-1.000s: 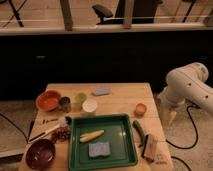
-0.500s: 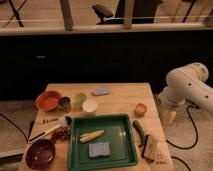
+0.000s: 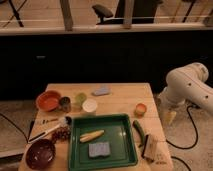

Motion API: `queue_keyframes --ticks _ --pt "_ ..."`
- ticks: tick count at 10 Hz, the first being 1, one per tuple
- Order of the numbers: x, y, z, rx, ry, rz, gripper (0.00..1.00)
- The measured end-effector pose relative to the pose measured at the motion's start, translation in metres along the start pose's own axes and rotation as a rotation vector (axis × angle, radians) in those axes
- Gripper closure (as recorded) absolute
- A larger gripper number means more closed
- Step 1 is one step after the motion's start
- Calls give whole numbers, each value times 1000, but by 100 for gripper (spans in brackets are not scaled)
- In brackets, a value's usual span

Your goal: Place apple in paper cup

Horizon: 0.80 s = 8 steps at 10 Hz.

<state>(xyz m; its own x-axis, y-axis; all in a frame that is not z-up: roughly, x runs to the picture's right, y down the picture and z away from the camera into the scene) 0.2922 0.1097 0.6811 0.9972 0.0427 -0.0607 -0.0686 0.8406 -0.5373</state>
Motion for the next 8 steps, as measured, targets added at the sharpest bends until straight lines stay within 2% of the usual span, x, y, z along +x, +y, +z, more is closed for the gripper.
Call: queue_keyframes --ticks 1,4,8 --pt "1 0 3 -1 8 -14 20" --pt "-9 -8 29 -2 34 -114 20" --pt "-12 -13 40 -9 55 -179 20"
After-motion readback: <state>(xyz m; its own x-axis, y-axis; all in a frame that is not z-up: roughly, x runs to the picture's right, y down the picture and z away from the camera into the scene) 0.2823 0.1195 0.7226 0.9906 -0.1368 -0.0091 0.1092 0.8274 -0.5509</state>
